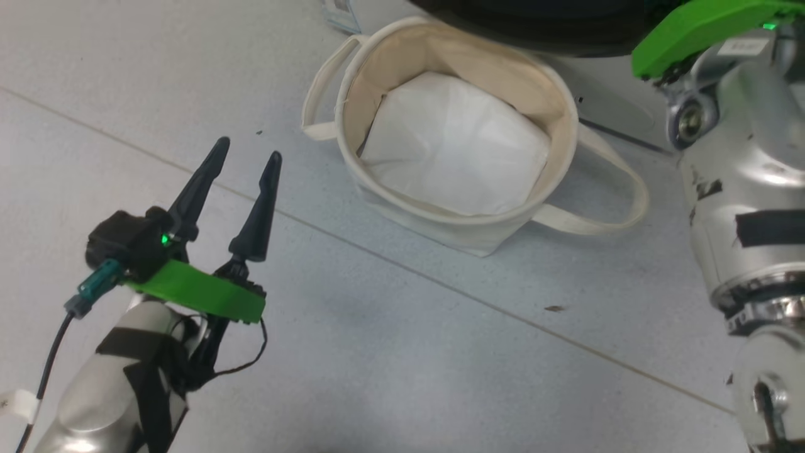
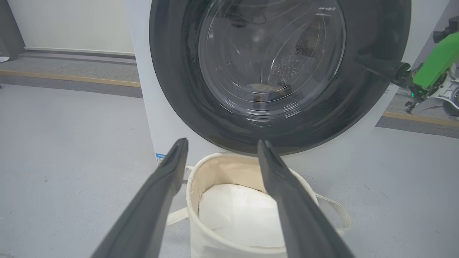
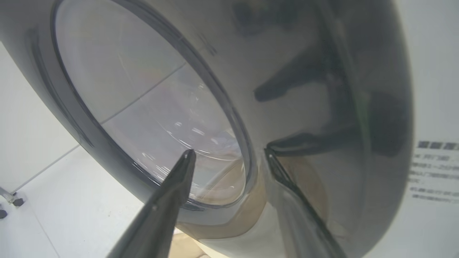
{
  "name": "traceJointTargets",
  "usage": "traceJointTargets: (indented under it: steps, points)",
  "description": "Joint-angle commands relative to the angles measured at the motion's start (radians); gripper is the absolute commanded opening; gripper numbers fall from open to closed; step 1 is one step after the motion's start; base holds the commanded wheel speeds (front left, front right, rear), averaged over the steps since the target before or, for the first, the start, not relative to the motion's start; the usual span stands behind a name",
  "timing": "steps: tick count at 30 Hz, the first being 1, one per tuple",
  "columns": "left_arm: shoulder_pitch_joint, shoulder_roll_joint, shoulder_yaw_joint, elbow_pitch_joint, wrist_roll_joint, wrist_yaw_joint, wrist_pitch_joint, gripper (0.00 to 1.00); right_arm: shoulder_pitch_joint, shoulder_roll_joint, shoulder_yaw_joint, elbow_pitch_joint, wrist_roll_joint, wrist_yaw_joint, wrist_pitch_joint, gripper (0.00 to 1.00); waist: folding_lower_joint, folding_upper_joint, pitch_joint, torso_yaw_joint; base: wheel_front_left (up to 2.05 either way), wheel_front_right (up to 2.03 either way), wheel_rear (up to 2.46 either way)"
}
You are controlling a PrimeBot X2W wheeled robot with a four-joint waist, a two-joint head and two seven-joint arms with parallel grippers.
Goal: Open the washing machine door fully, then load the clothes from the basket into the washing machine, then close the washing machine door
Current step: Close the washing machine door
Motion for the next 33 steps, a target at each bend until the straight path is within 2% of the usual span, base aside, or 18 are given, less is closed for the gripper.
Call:
traceJointTargets:
  steps: [1,4,7,12,18,28,33]
  points:
    - [-0.028,0.059,0.052,-0.003,-0.002,0.002,-0.013,1.00,0.002,0.003,0.032,-0.050,0.038,-0.005,-0.012,1.00,0.0000,-0.0001,-0.027,-0.020,0.00,0.00,0.00]
    - [-0.033,0.086,0.060,0.029,-0.007,0.002,-0.013,1.00,0.059,0.003,0.141,-0.074,0.131,-0.005,-0.012,1.00,0.0000,-0.0001,-0.065,-0.050,0.00,0.00,0.00]
    - [-0.036,0.134,0.074,0.078,-0.020,0.002,-0.013,1.00,0.164,0.003,0.282,-0.168,0.244,-0.005,-0.012,1.00,0.0000,-0.0001,-0.125,-0.109,0.00,0.00,0.00]
    - [-0.030,0.205,0.073,0.126,-0.035,0.002,-0.010,1.00,0.292,0.003,0.373,-0.294,0.291,-0.005,-0.012,1.00,0.0000,-0.0001,-0.202,-0.192,0.00,0.00,0.00]
    - [0.004,0.264,0.088,0.164,-0.104,0.002,0.010,1.00,0.434,0.003,0.371,-0.420,0.257,-0.005,-0.012,1.00,0.0000,-0.0001,-0.289,-0.291,0.00,0.00,0.00]
    - [0.092,0.352,0.087,0.169,-0.138,0.002,0.031,1.00,0.630,0.002,0.334,-0.603,0.209,-0.005,0.016,1.00,0.0000,-0.0001,-0.371,-0.427,0.00,0.00,0.00]
    - [0.139,0.370,0.096,0.166,-0.164,0.002,0.032,1.00,0.733,-0.006,0.316,-0.718,0.198,-0.005,0.060,1.00,0.0000,-0.0001,-0.401,-0.481,0.00,0.00,0.00]
